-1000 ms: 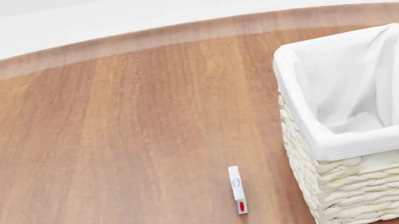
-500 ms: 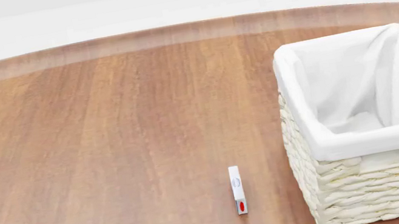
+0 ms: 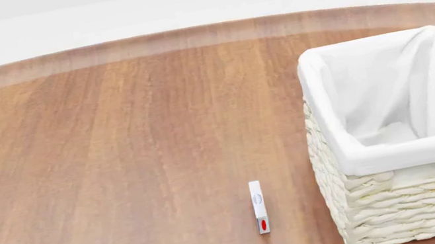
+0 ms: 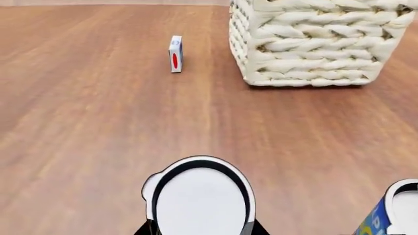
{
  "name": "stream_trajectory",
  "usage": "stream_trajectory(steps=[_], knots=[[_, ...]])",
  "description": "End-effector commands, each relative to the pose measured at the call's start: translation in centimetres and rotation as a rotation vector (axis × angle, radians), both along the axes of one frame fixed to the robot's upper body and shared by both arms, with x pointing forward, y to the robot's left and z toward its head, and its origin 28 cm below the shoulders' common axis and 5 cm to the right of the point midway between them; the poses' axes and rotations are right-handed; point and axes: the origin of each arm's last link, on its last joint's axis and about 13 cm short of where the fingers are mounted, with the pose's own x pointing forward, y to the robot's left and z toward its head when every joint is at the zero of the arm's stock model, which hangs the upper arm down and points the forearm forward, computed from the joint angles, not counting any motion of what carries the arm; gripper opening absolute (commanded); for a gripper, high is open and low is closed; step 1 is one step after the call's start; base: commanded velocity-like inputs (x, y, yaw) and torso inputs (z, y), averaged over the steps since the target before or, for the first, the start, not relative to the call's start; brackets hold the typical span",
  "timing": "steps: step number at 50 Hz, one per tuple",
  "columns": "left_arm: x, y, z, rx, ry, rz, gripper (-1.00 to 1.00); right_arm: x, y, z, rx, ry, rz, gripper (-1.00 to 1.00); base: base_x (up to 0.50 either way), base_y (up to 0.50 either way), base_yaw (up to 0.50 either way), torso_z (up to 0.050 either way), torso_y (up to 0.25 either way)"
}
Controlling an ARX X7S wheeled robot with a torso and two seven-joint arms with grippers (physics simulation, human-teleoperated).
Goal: Pick up the tomato sauce, and put it in the basket.
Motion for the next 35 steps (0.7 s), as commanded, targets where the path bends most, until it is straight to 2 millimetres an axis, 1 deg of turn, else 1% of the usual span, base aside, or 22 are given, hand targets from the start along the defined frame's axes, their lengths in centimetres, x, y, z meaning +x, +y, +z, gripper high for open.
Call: stream_trajectory(steps=[1,7,10,14,22,25,26,27,31,34,35], knots=[[-0.1,0.2,-0.1,-0.003,0.001,0.007,1.00,2.2,0.2,2.1,-0.032,-0.106,0.033,-1.00,0.00,0.00,0.00,0.000,0.000],[-0.2,0.4,0.0,-0.003,0.001,0.018,1.00,2.5,0.4,2.8,-0.037,-0.127,0.061,-1.00,0.00,0.00,0.00,0.000,0.000],[-0.2,0.3,0.0,-0.003,0.000,0.016,1.00,2.9,0.4,3.9,-0.047,-0.170,0.058,-1.00,0.00,0.00,0.00,0.000,0.000],[-0.2,0.2,0.0,-0.002,-0.001,0.011,1.00,2.8,0.5,5.2,-0.046,-0.211,0.055,-1.00,0.00,0.00,0.00,0.000,0.000],[-0.3,0.2,0.0,-0.001,0.001,0.013,1.00,2.8,0.5,5.8,-0.052,-0.240,0.050,-1.00,0.00,0.00,0.00,0.000,0.000],[-0.3,0.2,0.0,-0.003,0.000,0.014,1.00,3.7,0.2,6.7,-0.069,-0.295,0.017,-1.00,0.00,0.00,0.00,0.000,0.000],[-0.3,0.2,0.0,-0.001,0.002,0.010,1.00,4.4,0.1,7.3,-0.097,-0.337,0.002,-1.00,0.00,0.00,0.00,0.000,0.000],[-0.4,0.2,0.0,-0.001,0.002,0.009,1.00,4.5,0.1,7.6,-0.099,-0.351,-0.001,-1.00,0.00,0.00,0.00,0.000,0.000],[-0.4,0.2,-0.1,-0.005,0.003,0.010,1.00,6.1,-0.1,9.6,-0.127,-0.452,-0.016,-1.00,0.00,0.00,0.00,0.000,0.000],[-0.4,0.2,-0.2,-0.007,0.006,0.010,1.00,6.8,0.0,10.8,-0.122,-0.504,-0.011,-1.00,0.00,0.00,0.00,0.000,0.000],[-0.4,0.2,-0.2,-0.005,0.007,0.008,1.00,7.2,0.2,11.5,-0.115,-0.536,-0.002,-1.00,0.00,0.00,0.00,0.000,0.000]])
